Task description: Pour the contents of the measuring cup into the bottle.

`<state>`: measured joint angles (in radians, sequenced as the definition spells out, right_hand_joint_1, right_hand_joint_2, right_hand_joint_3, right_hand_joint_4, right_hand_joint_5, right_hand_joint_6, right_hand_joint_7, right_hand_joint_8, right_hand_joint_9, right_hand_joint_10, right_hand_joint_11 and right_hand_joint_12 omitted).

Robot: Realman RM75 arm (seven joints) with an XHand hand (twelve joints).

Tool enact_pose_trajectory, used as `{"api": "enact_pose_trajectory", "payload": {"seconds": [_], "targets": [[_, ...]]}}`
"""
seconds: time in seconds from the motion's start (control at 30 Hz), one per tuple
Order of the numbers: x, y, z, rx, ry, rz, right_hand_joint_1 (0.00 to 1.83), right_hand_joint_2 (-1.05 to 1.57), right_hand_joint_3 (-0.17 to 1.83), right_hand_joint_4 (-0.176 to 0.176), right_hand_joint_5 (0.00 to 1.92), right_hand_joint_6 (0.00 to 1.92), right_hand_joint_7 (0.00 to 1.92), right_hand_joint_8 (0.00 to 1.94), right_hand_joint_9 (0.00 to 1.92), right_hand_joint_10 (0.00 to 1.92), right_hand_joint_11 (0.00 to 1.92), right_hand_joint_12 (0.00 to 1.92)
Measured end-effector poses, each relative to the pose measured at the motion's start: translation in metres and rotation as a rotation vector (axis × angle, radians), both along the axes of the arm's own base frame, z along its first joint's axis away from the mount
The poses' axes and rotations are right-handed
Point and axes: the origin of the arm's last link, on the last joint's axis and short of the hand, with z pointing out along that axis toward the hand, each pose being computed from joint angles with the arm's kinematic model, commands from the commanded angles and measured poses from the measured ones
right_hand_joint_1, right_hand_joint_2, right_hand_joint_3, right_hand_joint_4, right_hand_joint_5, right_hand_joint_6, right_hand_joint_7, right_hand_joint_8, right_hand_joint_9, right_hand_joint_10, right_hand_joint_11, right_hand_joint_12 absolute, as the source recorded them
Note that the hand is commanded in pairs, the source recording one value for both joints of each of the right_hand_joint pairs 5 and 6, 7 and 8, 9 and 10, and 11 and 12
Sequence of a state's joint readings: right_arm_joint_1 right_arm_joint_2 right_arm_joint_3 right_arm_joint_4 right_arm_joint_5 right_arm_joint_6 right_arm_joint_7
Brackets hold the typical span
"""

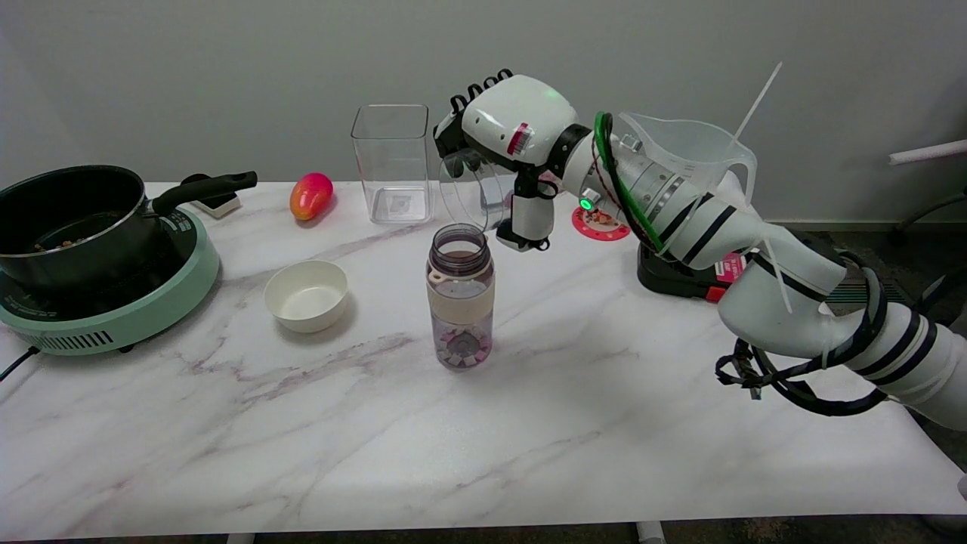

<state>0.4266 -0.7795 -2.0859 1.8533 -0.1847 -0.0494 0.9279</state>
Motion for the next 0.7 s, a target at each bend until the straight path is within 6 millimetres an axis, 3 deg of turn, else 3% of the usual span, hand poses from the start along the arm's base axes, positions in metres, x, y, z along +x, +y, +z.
{"api": "enact_pose_trajectory", "payload": {"seconds": [0.7], "targets": [[0.000,0.000,-0.011,0.006,0.091,0.048,1.54,-0.11,1.83,0.000,1.26,1.26,1.36,1.36,1.25,1.25,1.04,1.04]]}}
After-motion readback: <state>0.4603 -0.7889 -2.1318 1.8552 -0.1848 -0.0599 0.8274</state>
